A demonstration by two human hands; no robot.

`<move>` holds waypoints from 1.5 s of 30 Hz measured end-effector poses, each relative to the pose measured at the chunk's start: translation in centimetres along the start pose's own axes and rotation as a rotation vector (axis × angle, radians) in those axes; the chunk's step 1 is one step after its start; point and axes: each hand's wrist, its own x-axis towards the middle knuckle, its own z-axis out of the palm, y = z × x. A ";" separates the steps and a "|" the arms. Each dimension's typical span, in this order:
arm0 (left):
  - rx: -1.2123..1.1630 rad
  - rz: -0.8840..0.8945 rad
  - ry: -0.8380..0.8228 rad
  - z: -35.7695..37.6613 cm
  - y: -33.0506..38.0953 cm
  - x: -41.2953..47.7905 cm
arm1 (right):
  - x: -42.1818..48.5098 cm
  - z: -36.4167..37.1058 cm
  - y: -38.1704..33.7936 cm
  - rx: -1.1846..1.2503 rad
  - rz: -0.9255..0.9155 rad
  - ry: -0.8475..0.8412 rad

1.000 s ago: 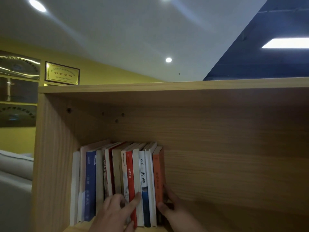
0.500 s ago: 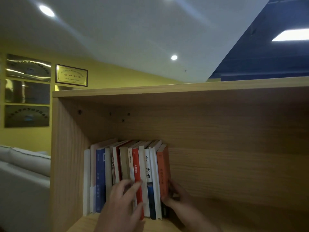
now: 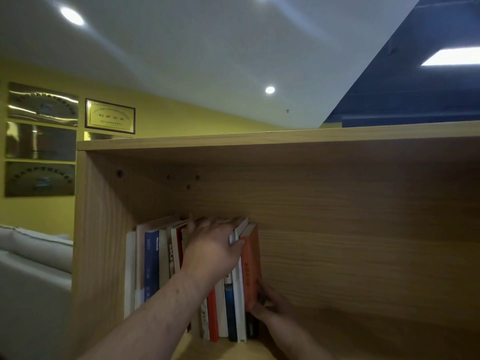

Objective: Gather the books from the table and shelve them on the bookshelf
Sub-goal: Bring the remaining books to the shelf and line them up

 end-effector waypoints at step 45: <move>-1.092 -0.763 0.496 -14.9 -2.4 -12.2 | -1.8 1.6 -0.9 -0.069 -0.096 -0.056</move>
